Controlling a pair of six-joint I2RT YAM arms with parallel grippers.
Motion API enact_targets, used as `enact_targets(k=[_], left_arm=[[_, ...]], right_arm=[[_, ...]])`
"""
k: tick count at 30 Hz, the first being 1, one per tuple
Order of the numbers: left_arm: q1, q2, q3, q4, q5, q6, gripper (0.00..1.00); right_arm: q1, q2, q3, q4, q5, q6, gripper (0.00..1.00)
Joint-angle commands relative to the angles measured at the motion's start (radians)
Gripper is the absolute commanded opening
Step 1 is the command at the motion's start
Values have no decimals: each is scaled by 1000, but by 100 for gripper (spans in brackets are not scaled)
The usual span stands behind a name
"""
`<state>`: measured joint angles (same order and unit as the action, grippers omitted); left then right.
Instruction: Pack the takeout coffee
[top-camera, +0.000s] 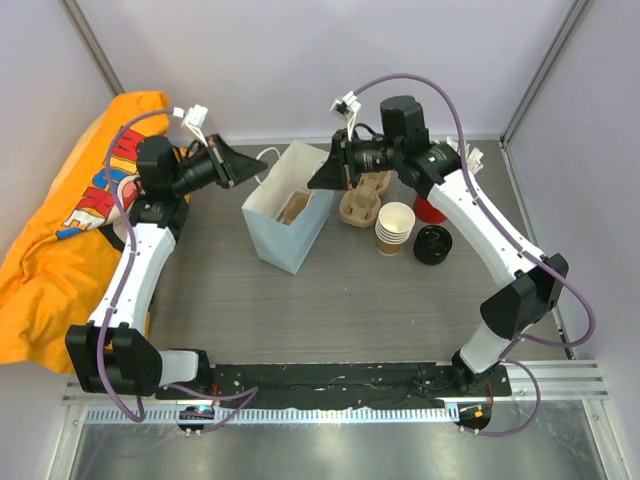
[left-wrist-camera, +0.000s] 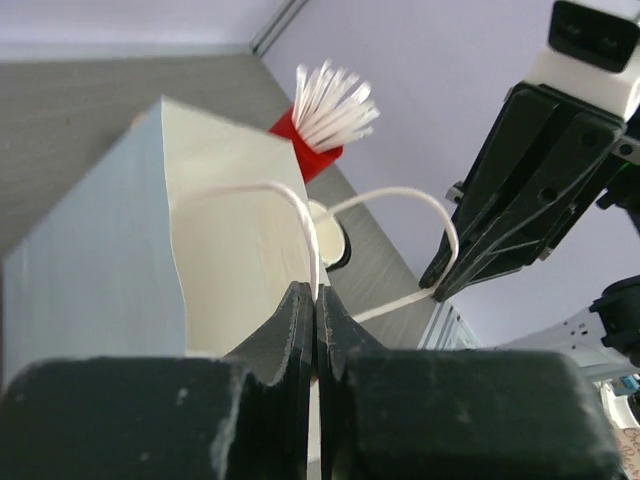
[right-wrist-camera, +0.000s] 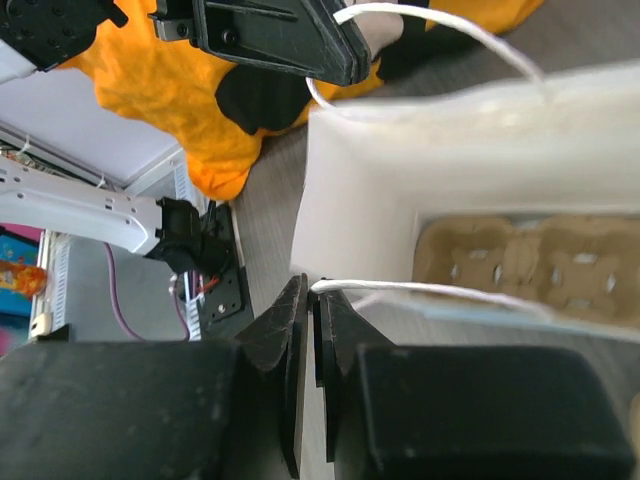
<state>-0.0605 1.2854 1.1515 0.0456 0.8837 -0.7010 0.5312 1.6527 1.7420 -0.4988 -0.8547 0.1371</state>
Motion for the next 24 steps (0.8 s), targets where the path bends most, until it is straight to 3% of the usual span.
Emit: enact_targets(k=[1,5,11,24], left_arm=[[1,8,155,50,3,-29,5],[1,25,259,59,11,-81,6],[1,34,284,71,20,-124,6],[2,-24,24,10,-26,26,9]], right_arm=[[3,9,134,10,-4,-21,13],[-5,6,206,-15,-4,-34,13],[-14,-27,231,-38,-15,-45,14],[-11,-11,21,28,-29,-30,14]])
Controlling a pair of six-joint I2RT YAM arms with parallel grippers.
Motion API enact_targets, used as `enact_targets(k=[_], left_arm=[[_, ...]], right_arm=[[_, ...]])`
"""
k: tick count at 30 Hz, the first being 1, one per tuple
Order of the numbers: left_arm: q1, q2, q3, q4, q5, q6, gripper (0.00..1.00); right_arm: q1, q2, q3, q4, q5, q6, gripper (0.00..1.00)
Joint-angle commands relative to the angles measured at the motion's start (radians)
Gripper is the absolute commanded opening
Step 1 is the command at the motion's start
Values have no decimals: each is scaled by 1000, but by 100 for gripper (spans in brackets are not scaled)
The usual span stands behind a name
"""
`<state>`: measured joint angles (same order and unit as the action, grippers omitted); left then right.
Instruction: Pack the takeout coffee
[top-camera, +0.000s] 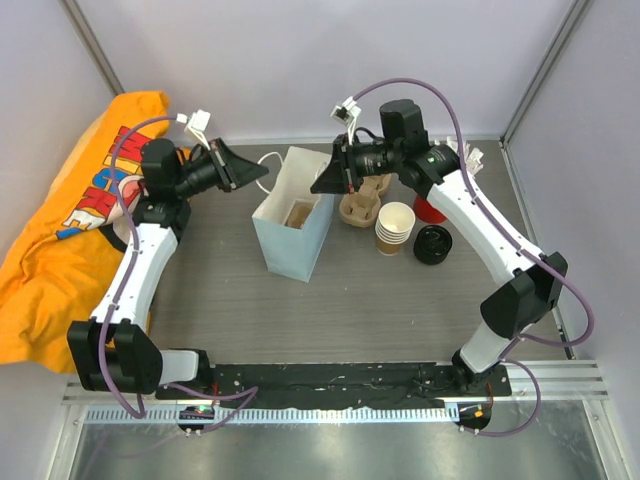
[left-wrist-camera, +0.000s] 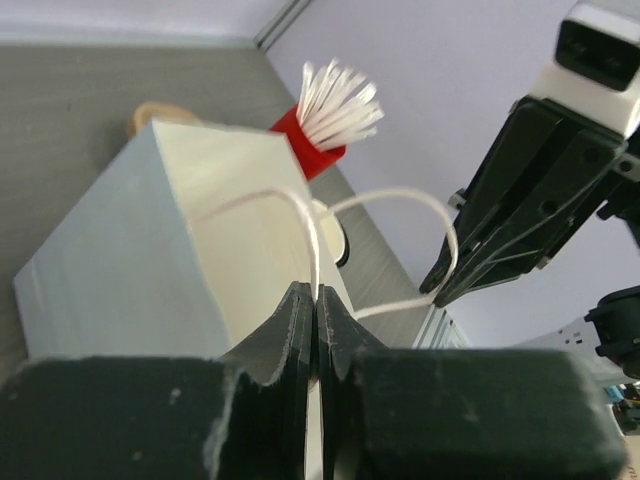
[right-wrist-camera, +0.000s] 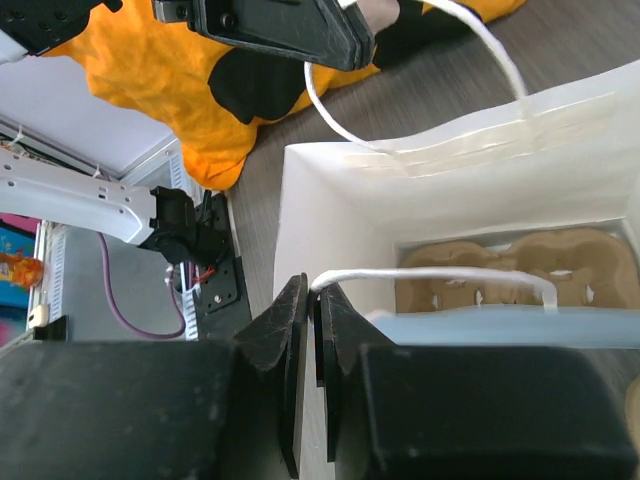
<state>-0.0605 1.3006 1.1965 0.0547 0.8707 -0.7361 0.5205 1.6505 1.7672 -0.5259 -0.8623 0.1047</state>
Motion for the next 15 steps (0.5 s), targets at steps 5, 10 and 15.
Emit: enact_targets(k=[5,10,15], left_arm=[[1,-43,0,5,1,46,11],[1,-46,6,7,7,40,11],[1,-41,63,16,10,17,11]], right_arm=[[-1,-15,-3,53,-24,4,14],[-1,-34,-34,60,-21,1,14],[-1,-35,21,46,-15,3,14]])
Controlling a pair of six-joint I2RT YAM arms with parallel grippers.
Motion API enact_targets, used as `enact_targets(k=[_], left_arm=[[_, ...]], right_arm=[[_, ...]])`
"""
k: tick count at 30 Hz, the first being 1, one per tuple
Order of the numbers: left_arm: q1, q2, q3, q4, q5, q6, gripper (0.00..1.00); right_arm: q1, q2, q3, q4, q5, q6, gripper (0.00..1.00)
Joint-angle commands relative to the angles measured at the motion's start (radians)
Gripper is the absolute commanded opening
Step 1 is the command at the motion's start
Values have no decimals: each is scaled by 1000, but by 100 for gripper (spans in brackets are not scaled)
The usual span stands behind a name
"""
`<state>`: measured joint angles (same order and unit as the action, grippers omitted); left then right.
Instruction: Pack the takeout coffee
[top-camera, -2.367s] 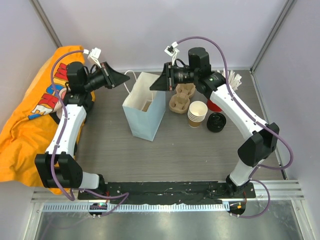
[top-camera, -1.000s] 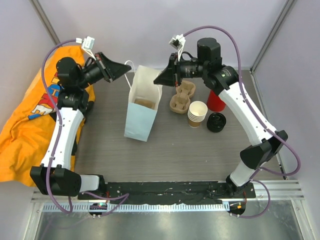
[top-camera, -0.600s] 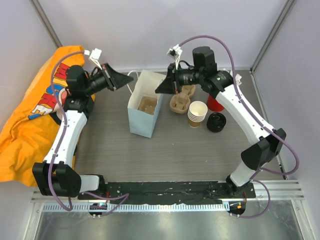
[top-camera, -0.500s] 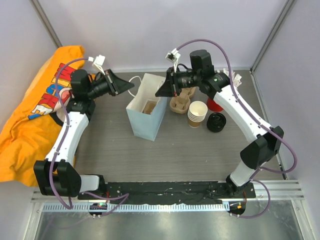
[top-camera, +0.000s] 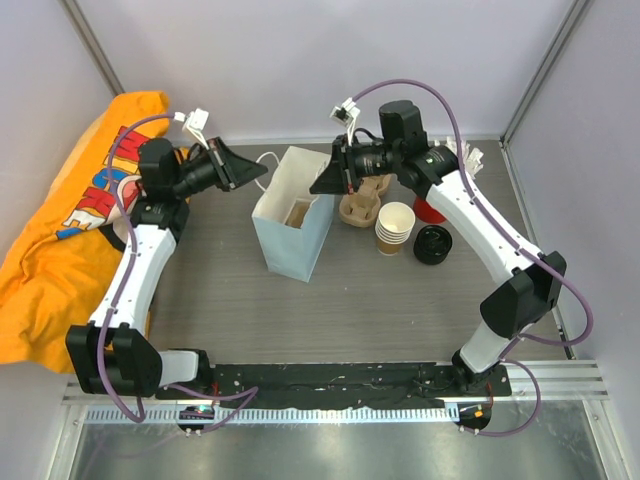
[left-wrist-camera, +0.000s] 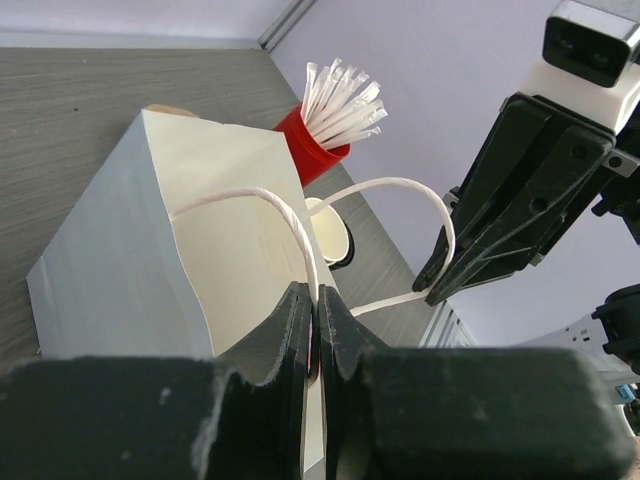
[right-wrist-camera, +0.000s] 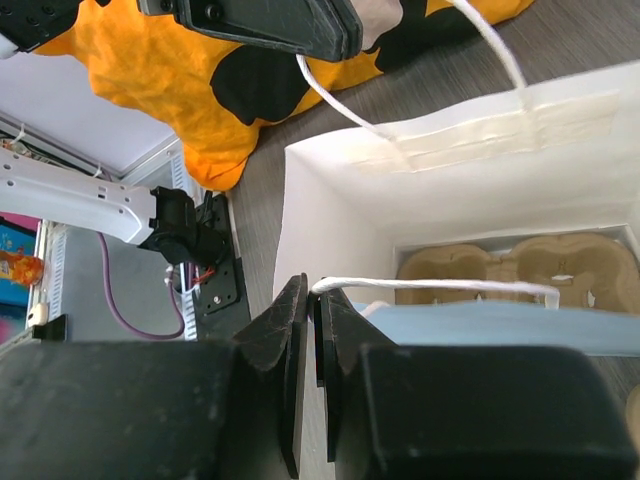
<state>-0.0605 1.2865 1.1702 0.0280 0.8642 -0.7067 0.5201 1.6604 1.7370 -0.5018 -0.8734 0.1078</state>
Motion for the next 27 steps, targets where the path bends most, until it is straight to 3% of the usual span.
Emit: enact_targets(k=[1,7,12,16,22,27], left_arm=[[2,-24,104,36,19,-16,11],[2,-4,239,3,39,-33,11],[1,4,272,-8,44,-39,11],[1,-16,200,-13,41,-19,11],[2,-75,-29,-20,33,49,11],[1,-85,-50,3,32,33,16]], right_arm=[[0,-44,94,13,-1,-10,14],[-2,-37,245,-46,1,-22,14],[-2,-44,254,-58,-4,-33,14],[-2,-48,166,-41,-12,-27,14],[11,-53,-42,-1,-18,-39,15],[14,-56,-39,-6,-7,-51,18]])
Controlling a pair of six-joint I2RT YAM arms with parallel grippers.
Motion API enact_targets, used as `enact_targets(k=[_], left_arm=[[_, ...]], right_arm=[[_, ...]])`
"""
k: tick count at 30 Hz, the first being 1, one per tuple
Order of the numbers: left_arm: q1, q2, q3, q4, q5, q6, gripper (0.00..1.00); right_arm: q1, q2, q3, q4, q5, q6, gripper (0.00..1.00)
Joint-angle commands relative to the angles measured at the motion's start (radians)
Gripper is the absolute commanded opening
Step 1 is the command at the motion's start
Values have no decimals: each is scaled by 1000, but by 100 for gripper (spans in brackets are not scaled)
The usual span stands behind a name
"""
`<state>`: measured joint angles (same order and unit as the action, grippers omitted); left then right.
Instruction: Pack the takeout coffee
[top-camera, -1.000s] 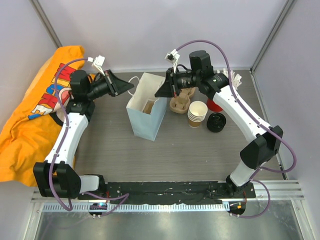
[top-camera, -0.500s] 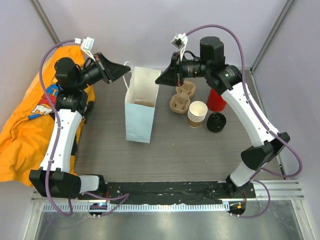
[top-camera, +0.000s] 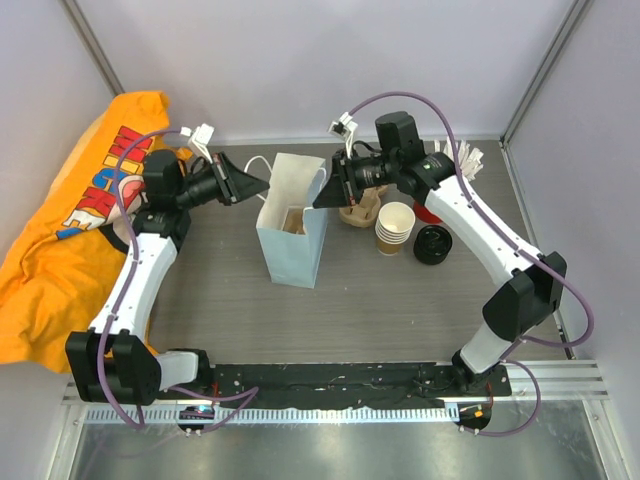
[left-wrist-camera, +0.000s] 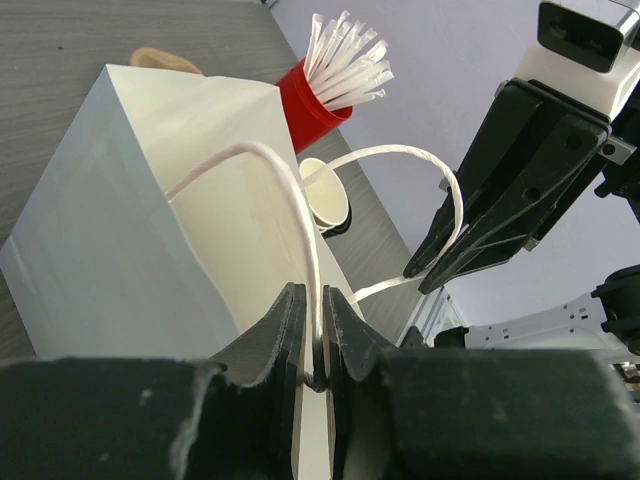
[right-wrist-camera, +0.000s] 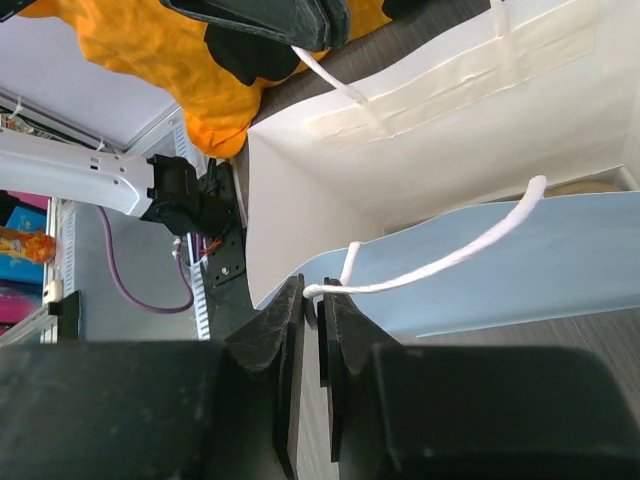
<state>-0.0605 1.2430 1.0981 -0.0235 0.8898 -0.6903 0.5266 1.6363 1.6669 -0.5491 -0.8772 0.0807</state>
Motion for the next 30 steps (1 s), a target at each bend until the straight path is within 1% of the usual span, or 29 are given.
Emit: enact_targets(k=[1,2,4,5,7,8,10,11,14,18,20,24,25,26,27,30], left_arm=[[2,-40,35,53,8,15,18],[2,-37,42,51,6,15,19],[2,-34,55,48,9,14,22],[1,-33,59,46,9,14,23],[1,-33,65,48,9,11,28],[1,-31,71,48,11,9,29],[2,-33,77,46,12,8,34],[2,-34,83,48,14,5,36],[1,-34,91,46,18,2,41],[1,-33,97,45,23,0,46],[2,-31,98,43,24,0,48],[1,-33,101,28,23,20,51],[1,-34,112,8,21,31,55],[1,-37,126,-51,21,63,57],[1,-40,141,-76,18,102,62],[1,-54,161,-163,17,178,66]], right_arm=[[6,-35,39,40,-5,-22,20],[7,-35,43,40,-3,-22,22],[7,-43,54,38,0,-25,30],[7,-44,57,28,6,-36,39],[6,-50,71,11,21,-53,47],[6,-50,79,-14,41,-74,54],[6,-50,119,-70,64,-106,61],[6,-47,135,-93,79,-120,75],[6,-41,203,-179,164,-182,99],[6,-39,284,-279,253,-266,100],[6,-41,307,-330,265,-309,100],[4,-18,407,-437,285,-380,100],[6,-12,424,-486,299,-410,100],[6,-4,459,-529,314,-438,100],[6,-4,461,-552,322,-449,100],[4,-41,429,-549,336,-478,100]])
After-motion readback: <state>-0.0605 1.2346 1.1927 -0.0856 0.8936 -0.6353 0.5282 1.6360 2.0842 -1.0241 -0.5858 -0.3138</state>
